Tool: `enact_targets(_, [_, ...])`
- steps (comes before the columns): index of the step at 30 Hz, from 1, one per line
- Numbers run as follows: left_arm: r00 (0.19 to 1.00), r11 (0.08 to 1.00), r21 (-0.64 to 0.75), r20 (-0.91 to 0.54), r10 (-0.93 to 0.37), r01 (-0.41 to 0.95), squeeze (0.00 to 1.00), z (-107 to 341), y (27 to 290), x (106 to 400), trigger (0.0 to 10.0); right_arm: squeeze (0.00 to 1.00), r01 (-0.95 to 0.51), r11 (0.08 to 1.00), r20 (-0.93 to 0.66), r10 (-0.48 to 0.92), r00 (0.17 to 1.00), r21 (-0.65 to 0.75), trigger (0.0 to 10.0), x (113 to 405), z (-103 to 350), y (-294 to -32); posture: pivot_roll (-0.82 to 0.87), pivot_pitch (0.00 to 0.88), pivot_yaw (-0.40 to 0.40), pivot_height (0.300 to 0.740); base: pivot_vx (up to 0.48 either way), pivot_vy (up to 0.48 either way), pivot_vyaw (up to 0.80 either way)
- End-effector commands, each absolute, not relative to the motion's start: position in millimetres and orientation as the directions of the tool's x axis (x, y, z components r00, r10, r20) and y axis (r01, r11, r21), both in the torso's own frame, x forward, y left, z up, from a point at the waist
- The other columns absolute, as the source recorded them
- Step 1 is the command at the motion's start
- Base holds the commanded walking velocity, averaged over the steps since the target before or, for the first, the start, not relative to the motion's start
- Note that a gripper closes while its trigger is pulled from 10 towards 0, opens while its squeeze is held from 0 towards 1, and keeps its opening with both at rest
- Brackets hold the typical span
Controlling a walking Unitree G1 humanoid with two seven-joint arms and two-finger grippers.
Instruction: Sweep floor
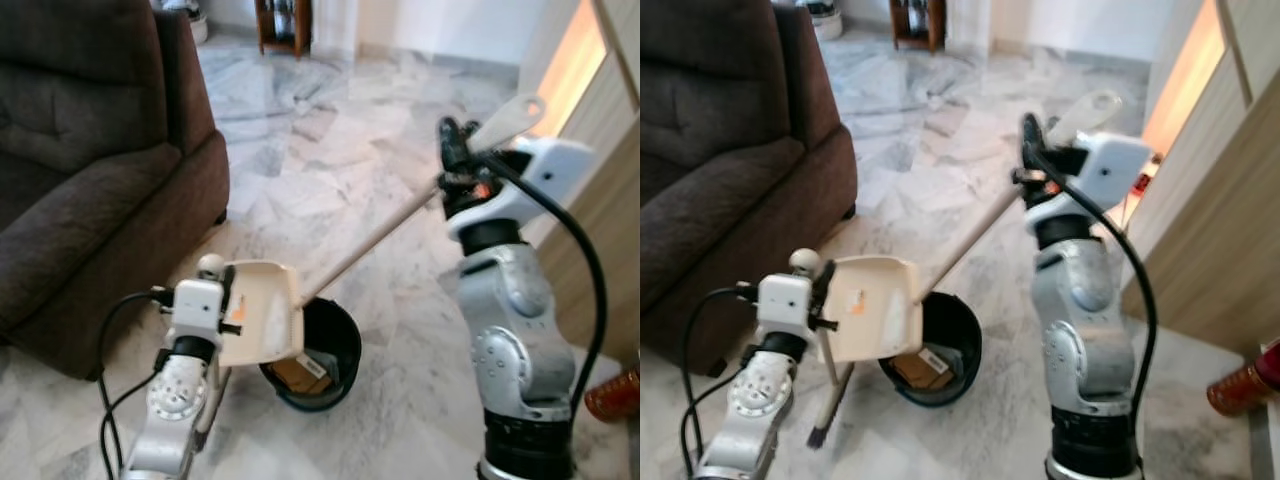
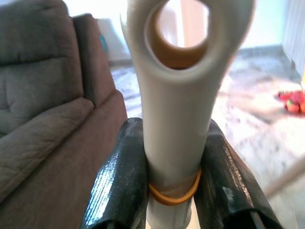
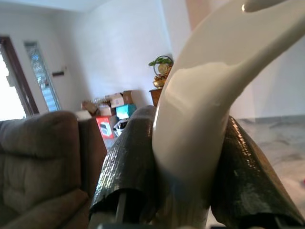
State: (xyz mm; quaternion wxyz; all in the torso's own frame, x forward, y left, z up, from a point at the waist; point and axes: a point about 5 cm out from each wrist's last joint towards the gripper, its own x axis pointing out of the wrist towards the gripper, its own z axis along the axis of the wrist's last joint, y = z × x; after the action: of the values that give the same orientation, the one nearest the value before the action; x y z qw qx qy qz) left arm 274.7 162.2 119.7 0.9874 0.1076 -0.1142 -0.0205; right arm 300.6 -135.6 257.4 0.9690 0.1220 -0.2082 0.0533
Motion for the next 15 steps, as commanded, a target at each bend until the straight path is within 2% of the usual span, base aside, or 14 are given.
enact_targets(1, [0.955,0.962,0.273,0.288,-0.070,-0.012,0.00,136.8,167.1,266.6,10.0,0.00,-0.177,0.960,0.482,0.053,0.875,0.217,10.0,296.1,270.2,-132.6,0.16,0.116,-0.021,0.740,0.000,0.000,0.00])
enact_targets(8, [0.957,0.953,0.300,0.285,-0.048,-0.042,0.00,139.2,176.3,249.2,10.0,0.00,-0.134,0.968,0.482,0.015,0.876,0.213,10.0,299.5,268.5,-136.8,0.18,0.117,-0.025,0.740,0.000,0.000,0.00])
enact_targets(15, [0.963,0.953,0.301,0.265,-0.047,-0.036,0.00,139.3,175.2,245.9,10.0,0.00,-0.073,0.990,0.573,-0.008,0.819,0.118,10.0,294.6,281.6,-135.4,0.17,0.113,-0.022,0.740,0.000,0.000,0.00])
